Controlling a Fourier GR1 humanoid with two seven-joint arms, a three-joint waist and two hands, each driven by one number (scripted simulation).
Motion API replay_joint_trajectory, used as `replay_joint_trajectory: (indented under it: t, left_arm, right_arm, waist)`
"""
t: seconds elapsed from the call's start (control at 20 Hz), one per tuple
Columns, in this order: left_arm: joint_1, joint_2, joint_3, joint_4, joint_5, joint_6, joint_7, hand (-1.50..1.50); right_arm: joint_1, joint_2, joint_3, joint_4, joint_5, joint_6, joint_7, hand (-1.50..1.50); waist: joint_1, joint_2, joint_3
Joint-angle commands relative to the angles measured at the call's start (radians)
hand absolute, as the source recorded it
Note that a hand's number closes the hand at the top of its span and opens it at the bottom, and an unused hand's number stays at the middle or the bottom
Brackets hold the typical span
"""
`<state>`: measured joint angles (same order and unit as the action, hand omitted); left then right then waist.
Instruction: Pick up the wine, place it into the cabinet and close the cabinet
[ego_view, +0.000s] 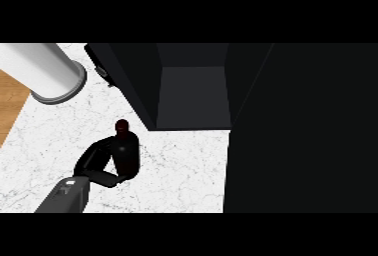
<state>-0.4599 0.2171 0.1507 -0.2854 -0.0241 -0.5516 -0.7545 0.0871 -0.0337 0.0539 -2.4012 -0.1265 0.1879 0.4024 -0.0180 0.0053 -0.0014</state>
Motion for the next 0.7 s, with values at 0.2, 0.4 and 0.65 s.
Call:
replay_joint_trajectory:
  t: [0.2, 0.4, 0.65]
  left_arm:
    - [0.048, -0.015, -0.009, 0.009, -0.007, -0.06, -0.158, 1.5]
    - [0.217, -0.057, 0.041, -0.046, 0.048, 0.107, -0.226, 1.5]
    - [0.345, -0.075, 0.068, -0.152, 0.114, 0.095, -0.263, 1.5]
  right_arm:
    - [0.019, -0.02, -0.057, 0.008, -0.043, 0.026, -0.032, -1.5]
    - [-0.035, -0.015, -0.034, 0.041, 0.01, -0.007, 0.007, -1.5]
    - [0.063, 0.005, -0.024, 0.013, 0.012, 0.016, -0.046, -1.5]
  waist:
    - [0.005, -0.001, 0.0]
    - [0.038, -0.006, 0.001]
    - [0.029, -0.009, 0.002]
